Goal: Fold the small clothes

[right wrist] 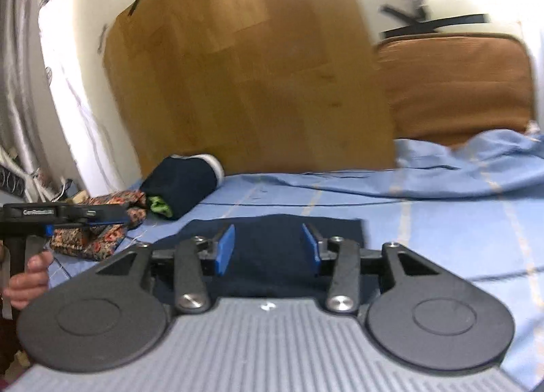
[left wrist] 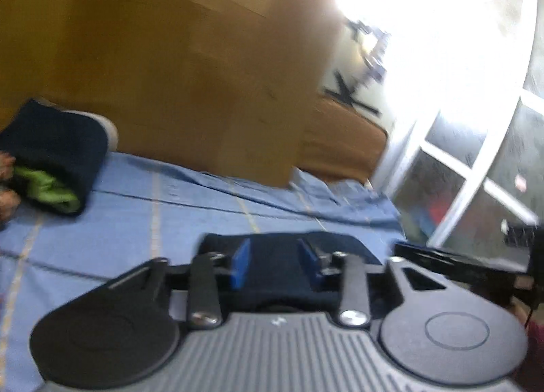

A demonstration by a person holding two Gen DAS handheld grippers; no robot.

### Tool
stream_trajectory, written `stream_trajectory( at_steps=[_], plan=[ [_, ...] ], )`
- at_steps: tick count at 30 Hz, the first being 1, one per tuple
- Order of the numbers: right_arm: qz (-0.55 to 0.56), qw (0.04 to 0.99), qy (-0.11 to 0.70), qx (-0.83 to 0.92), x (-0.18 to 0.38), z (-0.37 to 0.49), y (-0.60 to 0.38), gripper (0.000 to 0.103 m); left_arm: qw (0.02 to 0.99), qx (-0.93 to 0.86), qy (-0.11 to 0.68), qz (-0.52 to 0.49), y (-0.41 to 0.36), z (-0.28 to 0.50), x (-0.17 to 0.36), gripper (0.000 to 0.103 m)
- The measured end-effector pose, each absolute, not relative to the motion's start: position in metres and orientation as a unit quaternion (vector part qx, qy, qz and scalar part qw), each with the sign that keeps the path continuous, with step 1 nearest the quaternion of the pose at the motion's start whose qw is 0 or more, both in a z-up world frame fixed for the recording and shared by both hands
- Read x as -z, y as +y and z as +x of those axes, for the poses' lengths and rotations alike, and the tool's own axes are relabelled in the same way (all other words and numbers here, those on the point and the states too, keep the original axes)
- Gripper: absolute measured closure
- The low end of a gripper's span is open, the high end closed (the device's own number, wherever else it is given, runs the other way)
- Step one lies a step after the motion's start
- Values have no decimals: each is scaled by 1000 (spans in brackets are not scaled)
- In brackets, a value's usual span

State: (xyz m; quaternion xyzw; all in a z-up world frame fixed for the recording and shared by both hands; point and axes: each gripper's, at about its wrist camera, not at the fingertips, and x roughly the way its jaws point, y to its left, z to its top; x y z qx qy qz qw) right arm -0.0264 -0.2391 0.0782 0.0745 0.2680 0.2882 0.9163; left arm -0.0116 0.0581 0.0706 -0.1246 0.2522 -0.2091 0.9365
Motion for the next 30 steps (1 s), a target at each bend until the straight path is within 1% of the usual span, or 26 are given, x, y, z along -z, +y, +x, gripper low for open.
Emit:
stream_trajectory(
  at_steps=[1, 3, 4, 5, 6, 8, 14, 18, 24, 25, 26, 27, 28, 29, 30],
  plan=[
    [71, 913, 275, -293, -74, -22, -233, 57, 937, 210, 260, -105, 48, -10, -65, 81],
    [56, 905, 307, -290, -61, -20, -226, 57, 931, 201, 299, -66, 29, -1, -45, 86],
    [43, 901, 329, -280, -50, -20, -226, 57, 927, 194, 318, -47, 23, 2, -34, 85],
    [32, 896, 356, -264, -37, -21, -230, 56, 930, 190, 313, -31, 20, 0, -25, 84],
    [40, 895, 361, -259, -28, -25, -237, 56, 935, 193, 296, -20, 19, -6, -22, 84],
    [83, 897, 343, -265, -23, -36, -253, 56, 937, 185, 295, -12, 16, -9, -23, 84],
    [131, 902, 322, -254, -16, -48, -263, 56, 945, 165, 282, -3, 8, -15, -22, 83],
    [180, 906, 291, -250, -7, -55, -271, 56, 944, 162, 286, -20, 14, -18, -25, 83],
    [186, 908, 284, -245, -11, -70, -278, 56, 939, 166, 294, -65, 36, -27, -39, 82],
    [186, 908, 285, -244, -12, -72, -280, 56, 937, 166, 297, -75, 42, -29, -42, 73],
    [190, 906, 290, -244, -15, -73, -284, 51, 936, 158, 303, -83, 48, -29, -45, 60],
    [200, 902, 294, -245, -18, -74, -289, 46, 937, 139, 310, -83, 52, -29, -48, 29],
    [217, 898, 293, -247, -22, -75, -297, 34, 940, 119, 310, -81, 57, -29, -51, 15],
    [233, 897, 287, -242, -24, -77, -305, 23, 942, 111, 307, -82, 62, -29, -52, 13],
    [248, 898, 280, -231, -26, -80, -313, 20, 941, 112, 308, -86, 66, -28, -53, 9]
  ],
)
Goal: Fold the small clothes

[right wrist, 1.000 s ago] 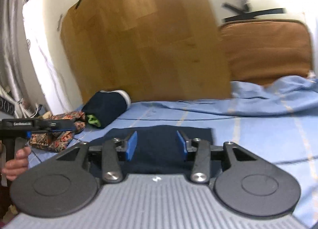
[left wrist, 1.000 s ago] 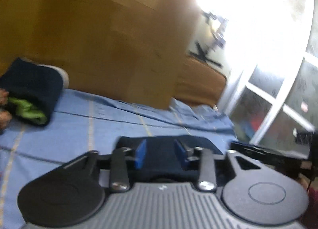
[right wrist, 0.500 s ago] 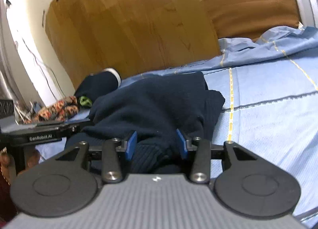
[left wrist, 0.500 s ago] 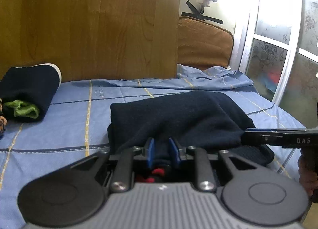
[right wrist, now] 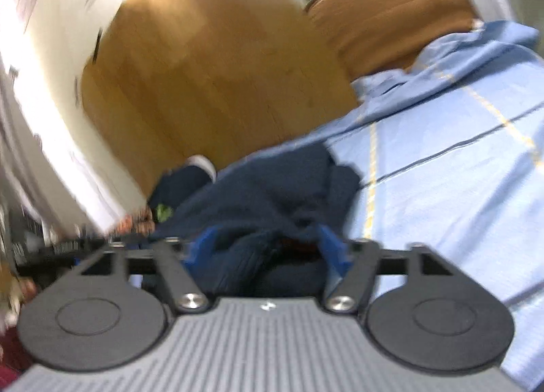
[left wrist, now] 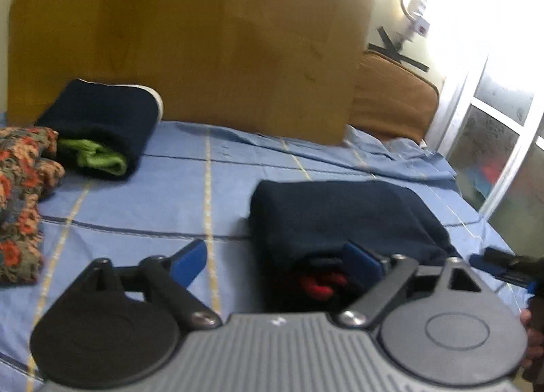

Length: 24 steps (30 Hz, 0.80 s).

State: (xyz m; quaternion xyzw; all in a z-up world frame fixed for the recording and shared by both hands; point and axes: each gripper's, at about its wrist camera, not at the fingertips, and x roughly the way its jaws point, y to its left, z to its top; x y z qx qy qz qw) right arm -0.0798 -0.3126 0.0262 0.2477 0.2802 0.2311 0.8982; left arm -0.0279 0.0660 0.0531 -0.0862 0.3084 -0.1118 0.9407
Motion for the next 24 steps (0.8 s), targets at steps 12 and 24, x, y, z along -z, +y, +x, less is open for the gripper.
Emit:
stream_trajectory(
  at_steps=[12, 24],
  plan=[
    [317, 838, 392, -207, -4, -23, -324, 17, 844, 215, 418, -260, 75, 44, 0, 0],
    [231, 861, 374, -257, 3, -2, -228, 40, 887, 196, 378, -180, 41, 32, -5, 39]
  ],
)
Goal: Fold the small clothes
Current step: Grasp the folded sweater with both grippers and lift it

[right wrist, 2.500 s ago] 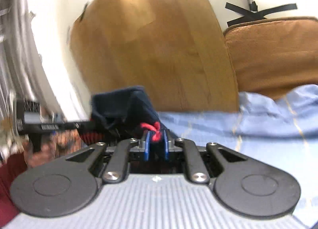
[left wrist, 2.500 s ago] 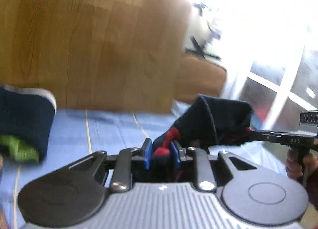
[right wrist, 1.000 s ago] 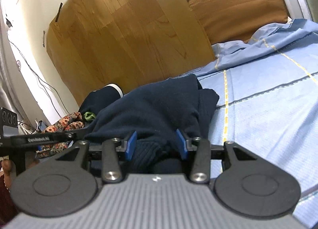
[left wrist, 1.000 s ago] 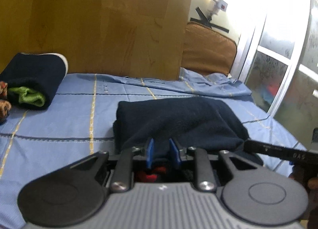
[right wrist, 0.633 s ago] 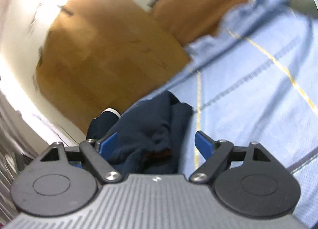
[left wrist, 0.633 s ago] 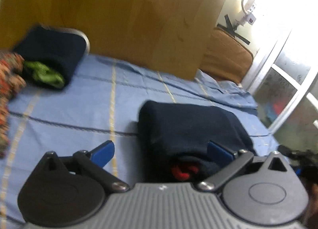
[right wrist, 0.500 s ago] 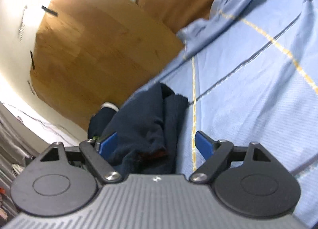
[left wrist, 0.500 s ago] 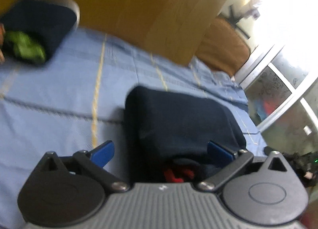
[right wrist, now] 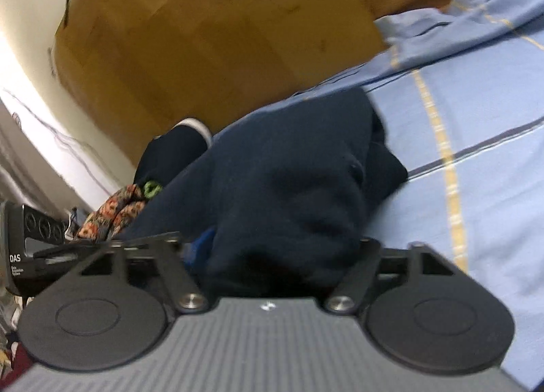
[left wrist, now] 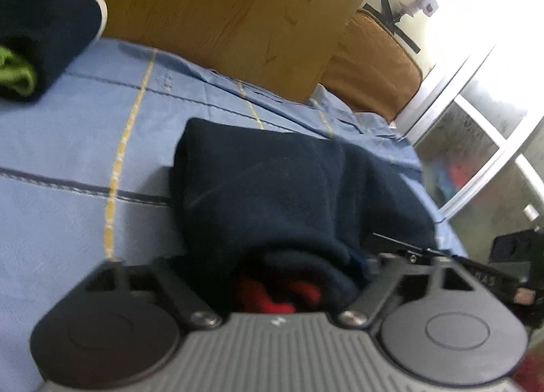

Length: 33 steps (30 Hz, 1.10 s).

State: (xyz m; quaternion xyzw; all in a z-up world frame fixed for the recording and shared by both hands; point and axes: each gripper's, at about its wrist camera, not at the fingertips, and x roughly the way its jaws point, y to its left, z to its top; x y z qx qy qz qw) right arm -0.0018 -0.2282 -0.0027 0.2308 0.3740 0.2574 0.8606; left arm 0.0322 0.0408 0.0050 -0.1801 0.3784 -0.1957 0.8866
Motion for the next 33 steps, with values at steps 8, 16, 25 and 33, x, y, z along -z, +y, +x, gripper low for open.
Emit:
stream_trajectory(
  at_steps=[8, 16, 25, 33],
  plan=[
    [205, 862, 323, -333, -40, 4, -193, 55, 926, 170, 305, -142, 68, 11, -60, 54],
    [188, 854, 228, -428, -101, 97, -57, 55, 974, 54, 197, -101, 190, 45, -169, 51],
    [109, 861, 330, -371, -17, 229, 115, 43, 927, -131, 332, -114, 318, 191, -89, 34],
    [184, 868, 311, -340, -5, 201, 54, 17, 940, -152, 272, -137, 318, 143, -108, 24]
  ],
)
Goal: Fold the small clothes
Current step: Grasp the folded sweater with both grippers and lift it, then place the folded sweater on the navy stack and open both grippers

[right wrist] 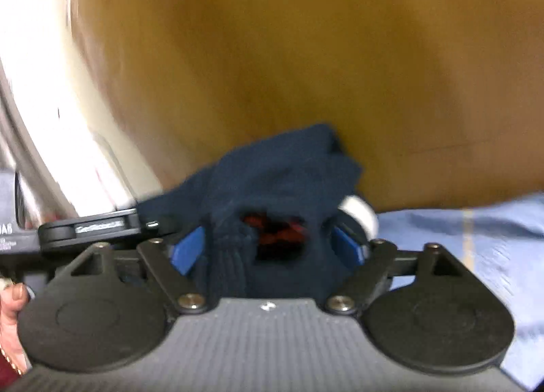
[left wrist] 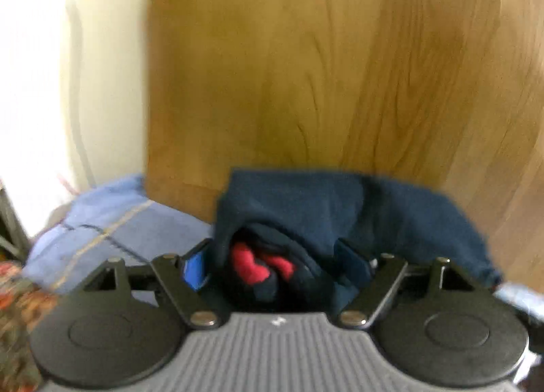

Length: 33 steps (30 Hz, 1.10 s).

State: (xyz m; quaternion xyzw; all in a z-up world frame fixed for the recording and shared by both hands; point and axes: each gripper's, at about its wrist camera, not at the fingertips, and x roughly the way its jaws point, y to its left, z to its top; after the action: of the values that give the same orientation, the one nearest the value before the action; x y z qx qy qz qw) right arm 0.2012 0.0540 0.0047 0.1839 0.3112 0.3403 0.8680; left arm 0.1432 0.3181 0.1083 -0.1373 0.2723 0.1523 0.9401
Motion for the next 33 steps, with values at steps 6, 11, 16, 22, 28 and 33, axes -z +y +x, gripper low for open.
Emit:
stream_trajectory(
  at_steps=[6, 11, 16, 22, 28, 33],
  plan=[
    [184, 856, 348, -336, 11, 117, -8, 17, 951, -183, 217, -120, 243, 29, -108, 10],
    [122, 854, 373, -341, 18, 47, -27, 15, 939, -226, 258, -33, 154, -27, -56, 9],
    [38, 871, 352, -342, 17, 7, -44, 12, 920, -253, 299, -19, 113, -38, -26, 9],
    [-14, 893, 319, -318, 14, -8, -59, 6, 912, -274, 305, -23, 86, -41, -22, 4],
    [-30, 894, 319, -312, 14, -8, -72, 0, 906, -277, 321, -7, 63, -37, -16, 4],
    [8, 889, 330, -316, 17, -2, -83, 0, 901, -288, 324, -1, 62, -35, -15, 3]
  ],
)
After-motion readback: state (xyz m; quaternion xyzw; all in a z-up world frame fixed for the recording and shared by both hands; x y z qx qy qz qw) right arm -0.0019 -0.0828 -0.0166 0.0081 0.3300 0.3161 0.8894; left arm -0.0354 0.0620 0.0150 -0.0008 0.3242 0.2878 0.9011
